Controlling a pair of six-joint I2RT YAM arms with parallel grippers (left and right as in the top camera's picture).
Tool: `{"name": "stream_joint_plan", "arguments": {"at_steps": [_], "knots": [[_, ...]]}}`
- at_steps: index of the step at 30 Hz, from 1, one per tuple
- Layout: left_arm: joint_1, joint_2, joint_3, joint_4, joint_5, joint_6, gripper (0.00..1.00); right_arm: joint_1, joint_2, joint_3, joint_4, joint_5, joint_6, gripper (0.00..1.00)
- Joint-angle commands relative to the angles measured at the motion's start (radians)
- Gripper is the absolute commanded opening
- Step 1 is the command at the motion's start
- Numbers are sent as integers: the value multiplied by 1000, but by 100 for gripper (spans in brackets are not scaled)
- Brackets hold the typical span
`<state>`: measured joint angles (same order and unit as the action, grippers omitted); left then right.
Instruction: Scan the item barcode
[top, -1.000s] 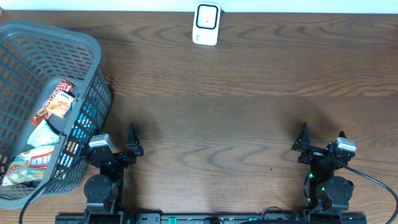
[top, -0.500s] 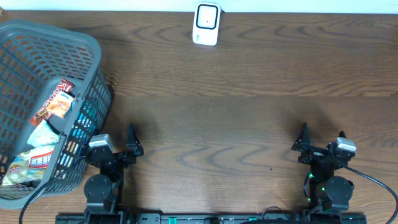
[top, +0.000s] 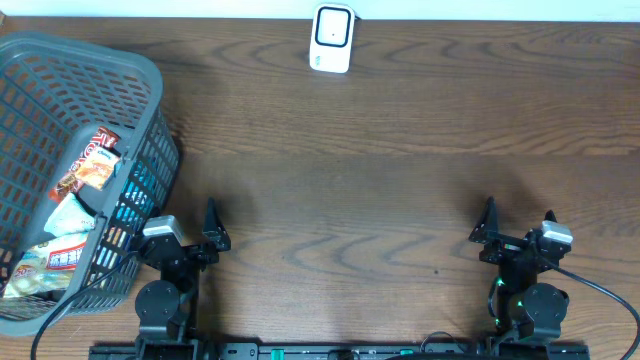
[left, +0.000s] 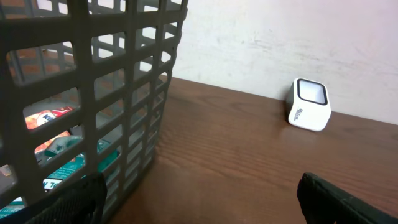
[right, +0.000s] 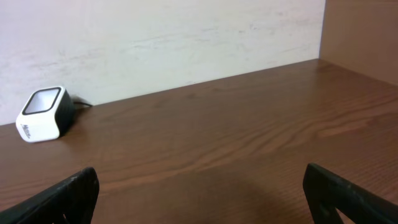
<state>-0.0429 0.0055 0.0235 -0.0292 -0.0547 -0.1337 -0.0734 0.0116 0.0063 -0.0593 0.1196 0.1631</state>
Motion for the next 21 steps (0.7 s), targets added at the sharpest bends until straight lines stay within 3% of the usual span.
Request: {"name": "stream_joint_plan", "arguments": {"at_steps": [1, 5, 13, 21], "knots": [[4, -2, -19, -37, -10, 2, 98, 0, -5, -1, -4, -2, -15, 99], [4, -2, -19, -34, -6, -1, 98, 0, -5, -1, -4, -2, -15, 99], [3, -2, -13, -15, 254, 2, 98, 0, -5, -1, -4, -2, -15, 99], [3, 41, 105, -15, 309, 2, 98, 0, -5, -1, -4, -2, -15, 99]]}}
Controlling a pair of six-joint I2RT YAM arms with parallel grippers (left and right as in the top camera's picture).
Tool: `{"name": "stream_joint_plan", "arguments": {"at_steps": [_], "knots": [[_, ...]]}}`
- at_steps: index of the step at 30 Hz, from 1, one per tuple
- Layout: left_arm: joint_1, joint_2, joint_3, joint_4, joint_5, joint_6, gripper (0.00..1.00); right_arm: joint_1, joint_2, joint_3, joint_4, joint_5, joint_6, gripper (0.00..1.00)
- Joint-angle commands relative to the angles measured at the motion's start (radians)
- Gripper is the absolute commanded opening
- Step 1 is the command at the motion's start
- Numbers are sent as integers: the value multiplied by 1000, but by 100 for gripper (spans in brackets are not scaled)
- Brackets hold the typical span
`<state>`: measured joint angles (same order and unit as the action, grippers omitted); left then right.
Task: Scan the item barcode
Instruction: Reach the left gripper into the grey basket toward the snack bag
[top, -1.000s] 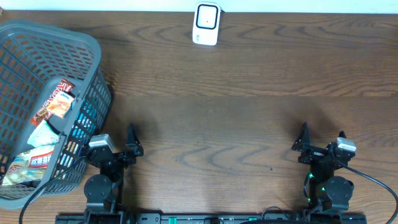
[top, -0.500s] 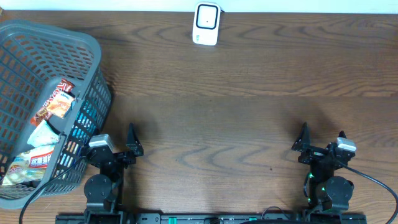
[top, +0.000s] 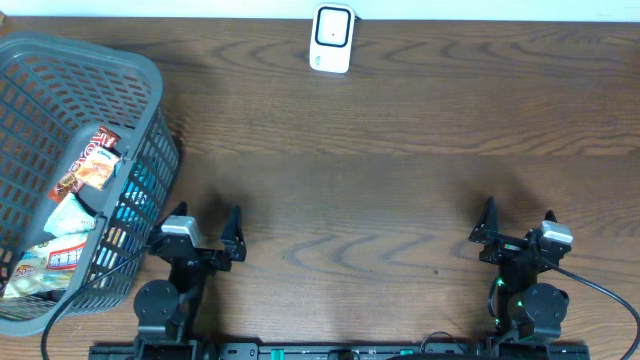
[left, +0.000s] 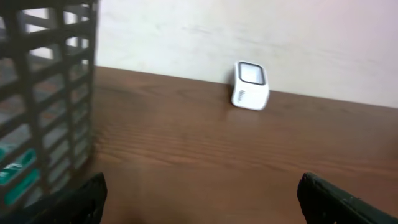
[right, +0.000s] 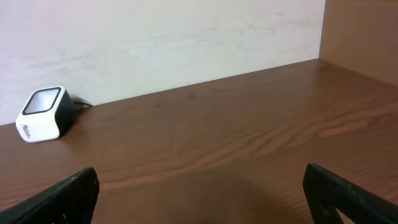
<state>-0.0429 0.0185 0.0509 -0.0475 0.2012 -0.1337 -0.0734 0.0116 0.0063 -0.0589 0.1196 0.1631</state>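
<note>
Several snack packets lie in the grey mesh basket (top: 150, 80) at the left: a red-orange one (top: 88, 165), a white-green one (top: 68, 215) and a pale one (top: 50, 262). The white barcode scanner (top: 331, 38) stands at the far edge in the middle, also seen as scanner (left: 250, 86) and scanner (right: 43, 114). My left gripper (top: 208, 218) is open near the front edge, just right of the basket, with nothing between its fingers (left: 68, 202). At the front right my right gripper (top: 518, 216) stands open and empty too.
A pale wall runs behind the table's far edge. The basket wall (left: 43, 112) stands close on the left of the left gripper. A brown side panel (right: 364, 31) rises at the far right. Bare wood lies between the two arms and the scanner.
My left gripper has turned to the right, away from the basket. In its wrist view the scanner sits nearer the middle and the basket has slid to the left edge. The right arm has not moved.
</note>
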Motion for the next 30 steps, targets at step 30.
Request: {"name": "stream_joint_plan", "arguments": {"at_steps": [30], "knots": [[86, 954, 1286, -720, -126, -224, 98, 0, -5, -1, -4, -2, -15, 99]]}}
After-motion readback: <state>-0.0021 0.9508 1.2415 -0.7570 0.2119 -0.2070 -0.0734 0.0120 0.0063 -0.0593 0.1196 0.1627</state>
